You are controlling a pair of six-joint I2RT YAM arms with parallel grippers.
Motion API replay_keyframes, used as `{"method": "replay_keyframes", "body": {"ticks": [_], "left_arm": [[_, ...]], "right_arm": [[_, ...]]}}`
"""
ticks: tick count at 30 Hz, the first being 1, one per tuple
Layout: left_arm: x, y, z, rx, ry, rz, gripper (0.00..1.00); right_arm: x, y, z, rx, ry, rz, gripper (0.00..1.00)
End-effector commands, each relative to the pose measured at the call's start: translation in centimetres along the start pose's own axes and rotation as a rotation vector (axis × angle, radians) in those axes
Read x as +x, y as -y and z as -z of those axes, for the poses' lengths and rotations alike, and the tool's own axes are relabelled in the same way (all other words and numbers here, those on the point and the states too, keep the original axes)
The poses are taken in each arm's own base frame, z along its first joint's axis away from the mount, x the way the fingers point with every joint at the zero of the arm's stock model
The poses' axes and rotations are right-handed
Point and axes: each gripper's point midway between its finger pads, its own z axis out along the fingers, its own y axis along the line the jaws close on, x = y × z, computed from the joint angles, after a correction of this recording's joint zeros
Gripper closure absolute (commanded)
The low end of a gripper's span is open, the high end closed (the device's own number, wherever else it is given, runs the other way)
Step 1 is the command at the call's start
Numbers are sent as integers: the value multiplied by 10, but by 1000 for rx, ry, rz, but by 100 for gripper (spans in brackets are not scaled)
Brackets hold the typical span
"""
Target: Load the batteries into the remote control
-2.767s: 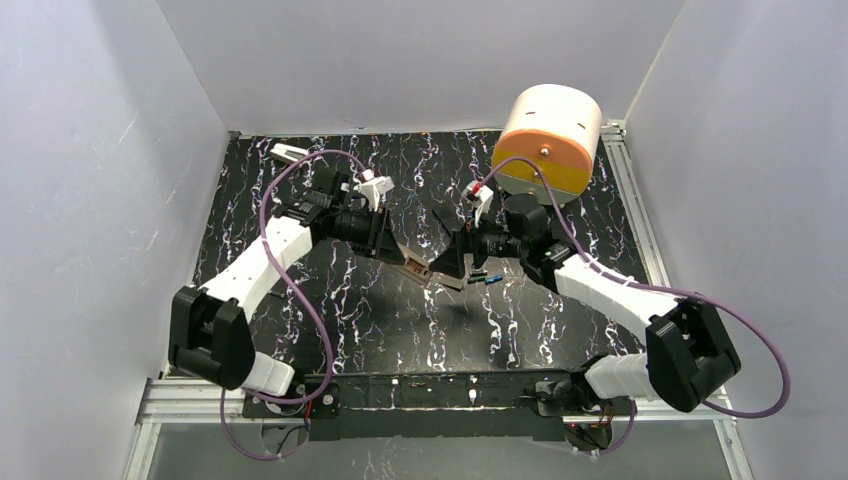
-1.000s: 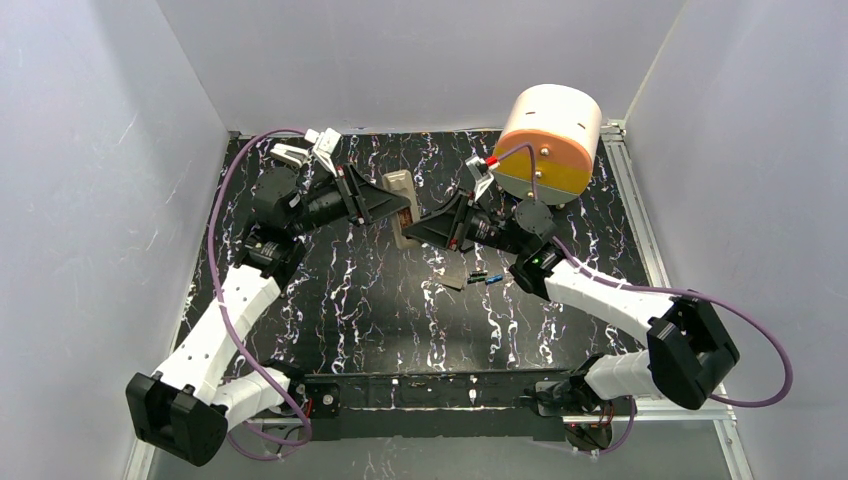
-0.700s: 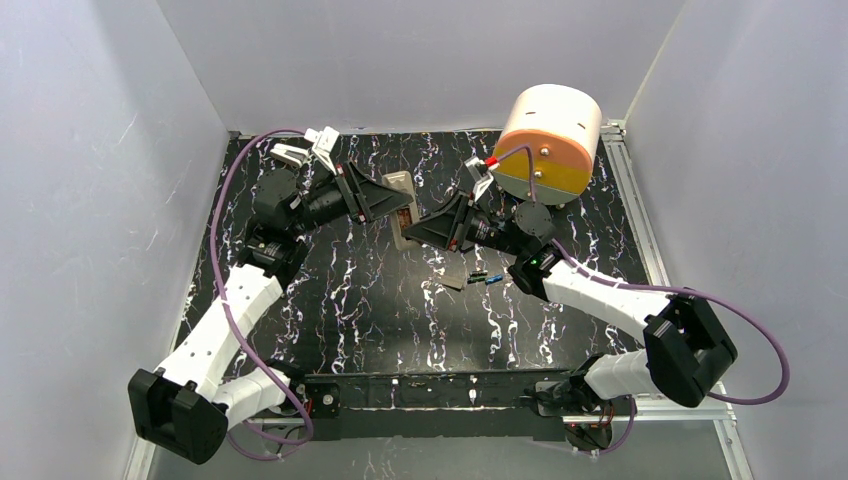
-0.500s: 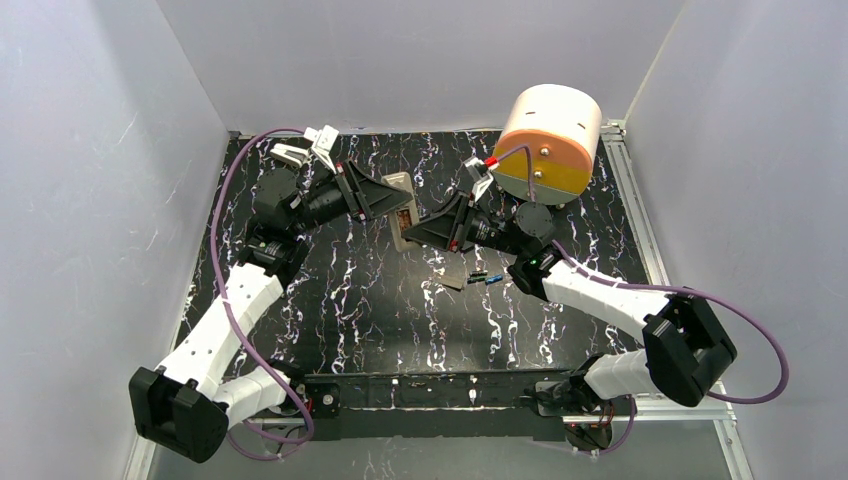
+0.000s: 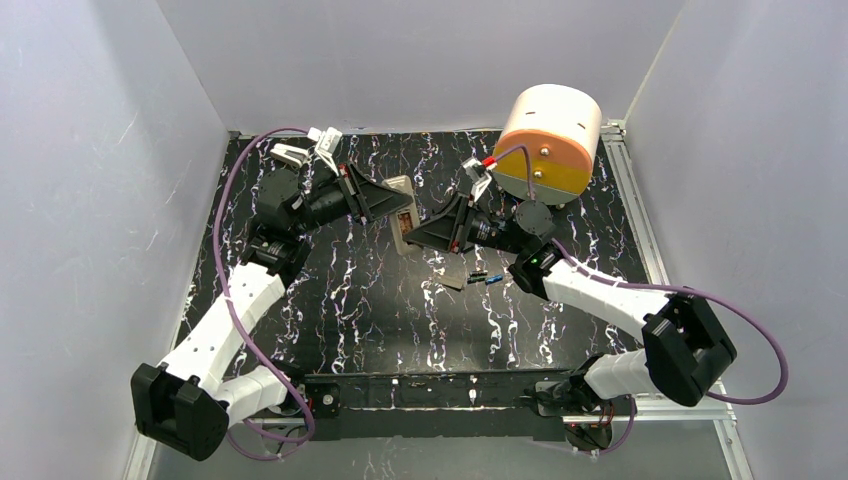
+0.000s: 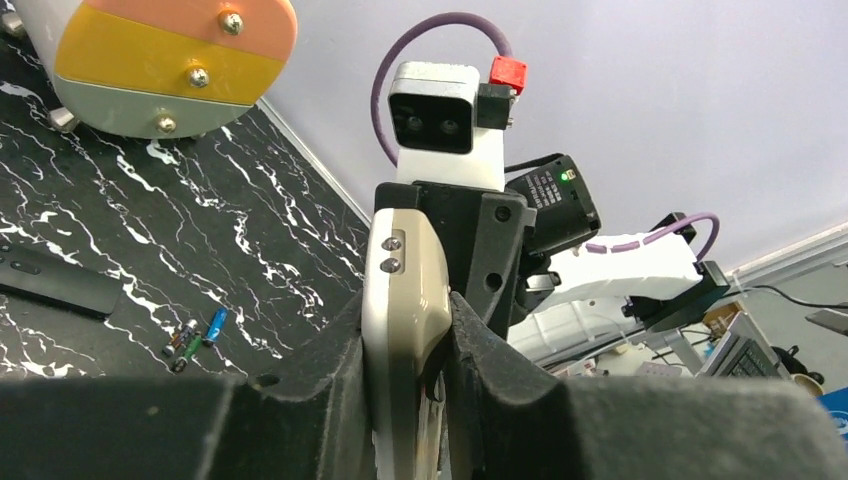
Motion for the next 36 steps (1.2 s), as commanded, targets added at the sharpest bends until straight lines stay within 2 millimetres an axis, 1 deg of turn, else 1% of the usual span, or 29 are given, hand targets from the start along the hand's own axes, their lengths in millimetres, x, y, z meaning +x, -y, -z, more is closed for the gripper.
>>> {"method": "replay_keyframes", "body": {"ticks": [1, 2, 3, 4, 5, 7, 9, 10, 12, 14, 15, 16, 19, 22, 25, 28, 32, 36], "left_arm": [[0, -14, 1, -41, 23, -43, 100], [1, -16, 1, -45, 23, -51, 100], [3, -19, 2, -50, 21, -59, 100], [4, -21, 2, -52, 19, -71, 100], [5, -23, 3, -57, 18, -82, 100], [8, -27, 4, -62, 16, -113, 100], [12, -31, 7, -67, 11, -148, 100], [14, -31, 8, -66, 7, -169, 100], [18, -32, 10, -56, -5, -221, 100], [22, -34, 12, -52, -14, -256, 100], [24, -35, 13, -52, -17, -266, 100], [26, -36, 14, -53, -20, -270, 100], [29, -39, 16, -58, -24, -273, 100], [32, -43, 18, -74, -24, -269, 100], [35, -48, 19, -97, -26, -262, 100], [40, -49, 21, -96, -44, -257, 100], [47, -53, 23, -103, -73, -247, 100], [52, -56, 26, -116, -85, -249, 100]], "right_arm": [[-6, -9, 2, -24, 14, 93, 46], [-9, -8, 4, 4, 25, 107, 34], [-11, -4, 6, 36, 37, 131, 27], [-16, -4, 10, 67, 53, 158, 21], [-21, 0, 13, 112, 71, 174, 16], [-30, 11, 22, 215, 102, 205, 12], [-35, 31, 36, 358, 122, 206, 12], [-39, 40, 44, 432, 139, 210, 12], [-43, 67, 66, 624, 162, 213, 14], [-45, 97, 95, 842, 172, 217, 18], [-42, 111, 109, 942, 161, 216, 21], [-37, 124, 125, 1044, 135, 212, 23], [-21, 154, 163, 1284, 49, 199, 28], [-2, 173, 190, 1441, 3, 140, 31], [20, 192, 216, 1560, 22, 63, 38], [38, 205, 229, 1609, 42, -11, 42], [48, 218, 236, 1649, 54, -76, 45], [56, 233, 249, 1713, 70, -162, 51]]}}
